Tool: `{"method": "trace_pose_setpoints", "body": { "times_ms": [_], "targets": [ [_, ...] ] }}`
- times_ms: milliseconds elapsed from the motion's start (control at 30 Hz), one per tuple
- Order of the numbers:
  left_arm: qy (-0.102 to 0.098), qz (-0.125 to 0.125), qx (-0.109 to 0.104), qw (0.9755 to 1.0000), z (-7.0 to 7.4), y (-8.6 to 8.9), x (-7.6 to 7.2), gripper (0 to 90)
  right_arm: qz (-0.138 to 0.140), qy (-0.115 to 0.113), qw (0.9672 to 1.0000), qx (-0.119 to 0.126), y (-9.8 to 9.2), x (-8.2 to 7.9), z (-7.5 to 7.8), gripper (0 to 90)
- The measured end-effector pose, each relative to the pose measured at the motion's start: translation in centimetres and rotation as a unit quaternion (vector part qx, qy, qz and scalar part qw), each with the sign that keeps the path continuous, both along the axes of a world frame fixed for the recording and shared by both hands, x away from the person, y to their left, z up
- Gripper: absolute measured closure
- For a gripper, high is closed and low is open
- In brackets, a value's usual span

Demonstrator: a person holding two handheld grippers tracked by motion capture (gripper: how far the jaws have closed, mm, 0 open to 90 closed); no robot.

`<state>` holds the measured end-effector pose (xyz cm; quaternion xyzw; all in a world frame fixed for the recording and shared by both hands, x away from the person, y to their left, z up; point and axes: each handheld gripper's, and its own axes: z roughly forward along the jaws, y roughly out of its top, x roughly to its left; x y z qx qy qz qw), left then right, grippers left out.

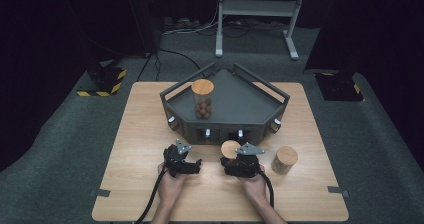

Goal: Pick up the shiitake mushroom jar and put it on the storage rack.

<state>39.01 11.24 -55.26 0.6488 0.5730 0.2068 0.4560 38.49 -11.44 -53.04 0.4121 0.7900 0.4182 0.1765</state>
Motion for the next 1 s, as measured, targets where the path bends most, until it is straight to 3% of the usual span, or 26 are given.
{"method": "trace_pose_setpoints", "body": {
  "times_ms": [233, 533, 800, 1000],
  "targets": [
    [0.0, 0.0, -0.001, 1.0, 0.0, 0.0, 0.0, 6.2, 0.001, -0.022, 0.9995, -0.022, 0.3, -0.4, 0.2, 25.4],
    [0.0, 0.001, -0.001, 1.0, 0.0, 0.0, 0.0, 6.1, 0.013, -0.029, 0.999, -0.032, 0.4, -0.5, 1.0, 25.4],
    [0.0, 0.0, 0.0, 1.0, 0.0, 0.0, 0.0, 6.2, 0.026, -0.052, 0.9979, -0.029, 0.4, -1.2, 2.4, 25.4],
    [0.0, 0.0, 0.0, 1.0, 0.0, 0.0, 0.0, 6.1, 0.036, -0.054, 0.9976, -0.026, 0.1, -1.6, 3.7, 25.4]
  ]
}}
